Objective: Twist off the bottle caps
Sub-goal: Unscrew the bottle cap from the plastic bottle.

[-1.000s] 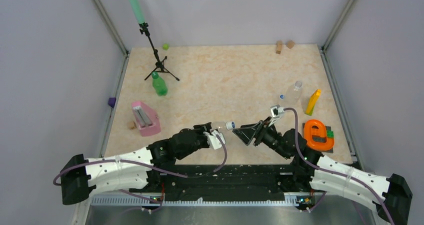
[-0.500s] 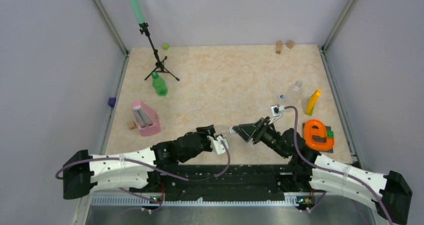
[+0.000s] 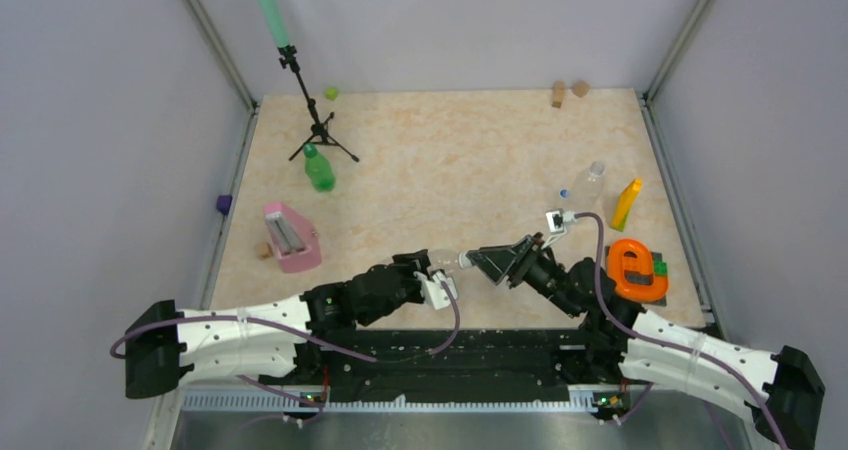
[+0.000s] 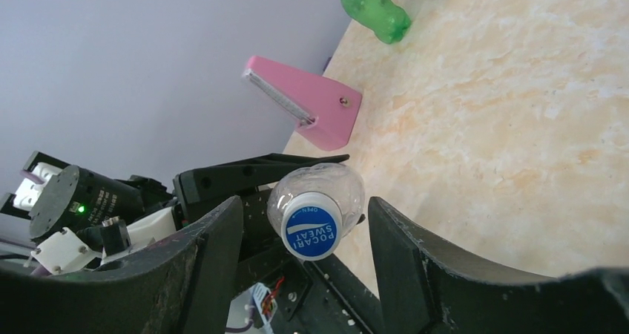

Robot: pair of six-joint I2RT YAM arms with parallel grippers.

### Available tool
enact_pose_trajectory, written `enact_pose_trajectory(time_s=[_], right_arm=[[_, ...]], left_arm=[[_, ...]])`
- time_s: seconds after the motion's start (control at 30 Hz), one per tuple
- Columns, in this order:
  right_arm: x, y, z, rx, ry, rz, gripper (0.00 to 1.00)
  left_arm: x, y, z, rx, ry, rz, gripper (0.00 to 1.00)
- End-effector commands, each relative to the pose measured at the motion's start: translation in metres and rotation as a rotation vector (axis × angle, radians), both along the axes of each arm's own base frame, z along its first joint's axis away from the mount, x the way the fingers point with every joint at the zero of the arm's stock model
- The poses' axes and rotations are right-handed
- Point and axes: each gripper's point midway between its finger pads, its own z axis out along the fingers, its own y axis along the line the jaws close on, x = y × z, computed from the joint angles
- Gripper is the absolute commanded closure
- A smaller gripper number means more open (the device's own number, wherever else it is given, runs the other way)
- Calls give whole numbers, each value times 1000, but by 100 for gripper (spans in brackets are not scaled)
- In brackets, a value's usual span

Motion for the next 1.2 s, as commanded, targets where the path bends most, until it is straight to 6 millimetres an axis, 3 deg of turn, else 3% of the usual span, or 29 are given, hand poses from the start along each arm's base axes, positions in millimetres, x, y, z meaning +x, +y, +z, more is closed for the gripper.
enact_pose_trajectory(time_s=[0.0, 0.13, 0.3, 0.4, 0.53, 0.63, 0.73, 0.83, 1.07, 1.17], right_arm=[[-2, 0, 15, 50, -19, 6, 40], [-3, 1, 15, 48, -17, 14, 47], [-9, 11, 11, -8, -27, 71, 41], [-11, 19, 8, -38, -26, 109, 45], [-12, 29, 8, -56, -36, 149, 61], [-10, 29, 7, -52, -39, 136, 59], [-7, 25, 6, -52, -36, 110, 44], [-3, 18, 6, -37, -30, 71, 44], [-4, 7, 12, 8, -47, 52, 63], [-6, 8, 11, -1, -49, 69, 78]], left_arm=[[2, -9, 26, -73, -36, 1, 100], [3, -8, 25, -62, -36, 6, 100], [3, -7, 27, -70, -38, 13, 100], [4, -7, 26, -65, -40, 17, 100], [4, -8, 26, -60, -42, 16, 100], [3, -8, 25, -54, -39, 11, 100], [4, -7, 24, -52, -39, 13, 100], [4, -6, 24, -49, -41, 16, 100], [5, -5, 24, -43, -50, 22, 100], [5, -7, 28, -61, -45, 20, 100]])
